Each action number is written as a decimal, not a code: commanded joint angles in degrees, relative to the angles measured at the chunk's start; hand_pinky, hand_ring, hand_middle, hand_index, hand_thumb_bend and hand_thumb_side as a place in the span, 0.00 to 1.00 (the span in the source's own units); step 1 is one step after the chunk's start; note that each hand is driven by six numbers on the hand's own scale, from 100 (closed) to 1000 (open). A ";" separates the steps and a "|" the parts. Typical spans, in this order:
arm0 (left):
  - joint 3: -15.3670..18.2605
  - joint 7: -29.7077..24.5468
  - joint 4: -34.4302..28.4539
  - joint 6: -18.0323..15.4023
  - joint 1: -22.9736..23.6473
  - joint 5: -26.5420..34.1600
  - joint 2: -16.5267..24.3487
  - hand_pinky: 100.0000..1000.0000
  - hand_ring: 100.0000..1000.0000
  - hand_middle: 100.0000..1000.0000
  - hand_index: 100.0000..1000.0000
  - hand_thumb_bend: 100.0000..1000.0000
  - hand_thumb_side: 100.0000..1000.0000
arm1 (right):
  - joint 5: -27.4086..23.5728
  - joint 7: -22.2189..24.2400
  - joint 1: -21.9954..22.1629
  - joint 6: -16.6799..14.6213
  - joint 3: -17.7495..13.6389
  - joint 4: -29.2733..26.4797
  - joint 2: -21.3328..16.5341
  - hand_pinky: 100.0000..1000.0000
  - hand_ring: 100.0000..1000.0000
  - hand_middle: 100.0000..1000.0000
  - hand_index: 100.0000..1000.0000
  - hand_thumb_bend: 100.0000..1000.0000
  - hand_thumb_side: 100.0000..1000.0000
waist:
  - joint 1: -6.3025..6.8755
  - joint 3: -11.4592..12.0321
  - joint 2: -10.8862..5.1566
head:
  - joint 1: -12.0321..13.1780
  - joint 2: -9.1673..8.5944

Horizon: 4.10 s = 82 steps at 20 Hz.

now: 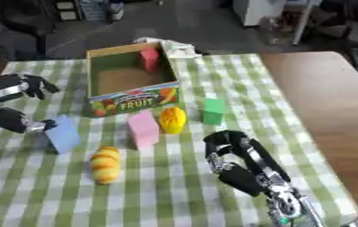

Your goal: Pick up objects on the table and place them in the box.

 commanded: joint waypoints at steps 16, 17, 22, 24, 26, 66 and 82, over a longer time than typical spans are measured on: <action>2.59 -1.77 10.27 -3.41 -3.53 -11.22 -6.60 0.72 0.69 0.74 0.89 0.50 0.37 | -0.56 0.68 -0.20 -0.05 0.27 -0.71 -0.60 0.63 0.71 0.54 0.67 0.00 0.41 | -0.41 -0.21 -0.85 | 0.41 0.26; 2.74 -1.45 10.70 -3.45 -3.55 -11.72 -6.86 0.72 0.68 0.73 0.89 0.50 0.36 | -0.57 0.71 -0.21 -0.06 0.28 -0.72 -0.60 0.63 0.71 0.54 0.67 0.00 0.41 | -0.41 -0.22 -0.85 | 0.43 0.26; 3.05 -0.13 12.42 -3.65 -3.58 -13.57 -8.02 0.69 0.65 0.70 0.87 0.46 0.31 | -0.55 0.90 -0.24 -0.06 0.36 -0.69 -0.56 0.63 0.71 0.54 0.67 0.00 0.42 | -0.49 -0.31 -0.84 | 0.45 0.26; 3.18 0.64 12.79 -3.65 -3.62 -14.15 -8.39 0.67 0.62 0.67 0.86 0.44 0.28 | -0.56 0.96 -0.26 -0.04 0.39 -0.71 -0.55 0.62 0.71 0.54 0.67 0.00 0.42 | -0.57 -0.35 -0.85 | 0.46 0.26; 3.22 1.30 13.13 -3.58 -3.59 -14.45 -8.66 0.65 0.59 0.64 0.85 0.42 0.26 | -0.58 1.02 -0.27 -0.02 0.41 -0.73 -0.53 0.62 0.71 0.54 0.67 0.00 0.42 | -0.64 -0.37 -0.86 | 0.48 0.26; 12.25 14.43 20.55 -12.83 -15.10 -29.30 -14.26 0.60 0.53 0.54 0.76 0.37 0.03 | -0.81 3.30 -1.60 -0.34 1.57 -0.28 0.45 0.62 0.71 0.54 0.67 0.00 0.45 | -1.11 -6.33 1.06 | 3.79 0.26; 12.56 2.80 17.24 -17.93 -13.92 -22.30 -10.72 0.73 0.70 0.75 0.89 0.42 0.41 | -0.60 3.09 -1.61 -0.30 1.27 -0.16 0.40 0.62 0.71 0.54 0.67 0.00 0.45 | -1.01 -6.04 0.97 | 3.26 0.26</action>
